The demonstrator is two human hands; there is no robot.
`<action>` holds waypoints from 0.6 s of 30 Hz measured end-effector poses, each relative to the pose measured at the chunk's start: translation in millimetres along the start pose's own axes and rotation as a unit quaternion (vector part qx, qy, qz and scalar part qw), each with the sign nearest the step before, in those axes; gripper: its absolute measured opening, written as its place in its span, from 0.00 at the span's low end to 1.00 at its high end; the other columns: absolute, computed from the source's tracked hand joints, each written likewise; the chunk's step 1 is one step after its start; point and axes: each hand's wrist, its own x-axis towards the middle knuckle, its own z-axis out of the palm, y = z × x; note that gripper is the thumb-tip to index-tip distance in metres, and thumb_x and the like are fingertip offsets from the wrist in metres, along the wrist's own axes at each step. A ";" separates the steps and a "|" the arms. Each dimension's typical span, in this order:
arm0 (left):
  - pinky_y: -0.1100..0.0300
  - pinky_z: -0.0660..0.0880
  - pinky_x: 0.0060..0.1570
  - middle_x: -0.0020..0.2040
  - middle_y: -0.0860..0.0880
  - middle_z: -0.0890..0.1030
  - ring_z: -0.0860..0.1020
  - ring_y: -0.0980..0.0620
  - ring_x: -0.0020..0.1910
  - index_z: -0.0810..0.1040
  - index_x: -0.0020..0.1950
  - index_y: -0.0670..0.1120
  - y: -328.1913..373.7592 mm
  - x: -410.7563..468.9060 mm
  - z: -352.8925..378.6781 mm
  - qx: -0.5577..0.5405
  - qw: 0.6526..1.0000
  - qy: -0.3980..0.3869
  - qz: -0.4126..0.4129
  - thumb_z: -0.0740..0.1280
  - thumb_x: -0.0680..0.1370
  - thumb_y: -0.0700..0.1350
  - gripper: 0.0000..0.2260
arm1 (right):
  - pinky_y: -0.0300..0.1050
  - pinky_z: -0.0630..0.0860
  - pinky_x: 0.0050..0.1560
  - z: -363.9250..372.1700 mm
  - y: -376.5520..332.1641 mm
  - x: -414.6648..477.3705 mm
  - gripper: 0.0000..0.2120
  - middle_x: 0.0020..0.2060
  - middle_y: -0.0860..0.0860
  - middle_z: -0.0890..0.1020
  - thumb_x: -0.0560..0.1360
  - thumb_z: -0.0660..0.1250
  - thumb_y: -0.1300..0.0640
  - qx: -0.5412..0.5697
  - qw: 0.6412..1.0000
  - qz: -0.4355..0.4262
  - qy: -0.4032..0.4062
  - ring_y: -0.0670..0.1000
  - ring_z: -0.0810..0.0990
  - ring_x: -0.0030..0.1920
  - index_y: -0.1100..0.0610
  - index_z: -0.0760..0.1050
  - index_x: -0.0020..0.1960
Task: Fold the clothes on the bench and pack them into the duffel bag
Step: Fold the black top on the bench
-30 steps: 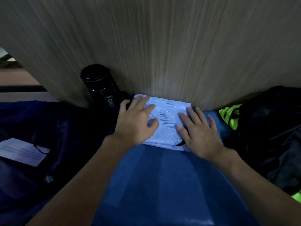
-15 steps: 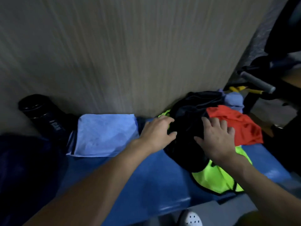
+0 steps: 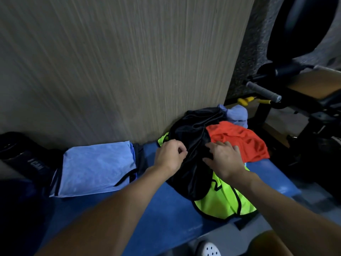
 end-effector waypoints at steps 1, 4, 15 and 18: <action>0.56 0.76 0.47 0.43 0.56 0.79 0.79 0.53 0.44 0.81 0.44 0.49 0.0 -0.9 0.0 -0.023 0.999 0.018 0.015 0.70 0.78 0.44 0.03 | 0.51 0.63 0.54 1.9 0.9 0.1 0.11 0.55 0.49 0.79 0.76 0.64 0.47 -0.007 1.000 -0.006 0.009 0.56 0.72 0.60 0.47 0.75 0.57; 0.59 0.71 0.38 0.37 0.54 0.75 0.73 0.56 0.34 0.74 0.42 0.48 0.1 -7.1 -5.7 -0.092 0.993 0.061 0.032 0.67 0.80 0.41 0.07 | 0.50 0.60 0.46 5.8 0.9 -3.6 0.06 0.46 0.49 0.81 0.76 0.61 0.54 -0.017 0.998 -0.024 0.053 0.57 0.75 0.53 0.49 0.73 0.41; 0.66 0.63 0.31 0.31 0.53 0.70 0.65 0.60 0.29 0.70 0.41 0.51 43.3 -41.3 -106.6 -0.322 0.913 0.232 0.097 0.63 0.81 0.35 0.13 | 0.41 0.73 0.42 -95.2 -32.7 -6.9 0.07 0.35 0.45 0.78 0.78 0.65 0.64 0.395 0.881 -0.068 0.250 0.48 0.78 0.39 0.54 0.72 0.44; 0.67 0.62 0.31 0.29 0.57 0.70 0.65 0.61 0.28 0.70 0.42 0.51 55.2 -60.3 -148.0 -0.320 0.905 0.253 0.120 0.63 0.81 0.36 0.12 | 0.43 0.73 0.43 -128.1 -50.9 -17.9 0.10 0.35 0.45 0.79 0.77 0.66 0.61 0.442 0.859 -0.073 0.247 0.46 0.79 0.39 0.49 0.72 0.41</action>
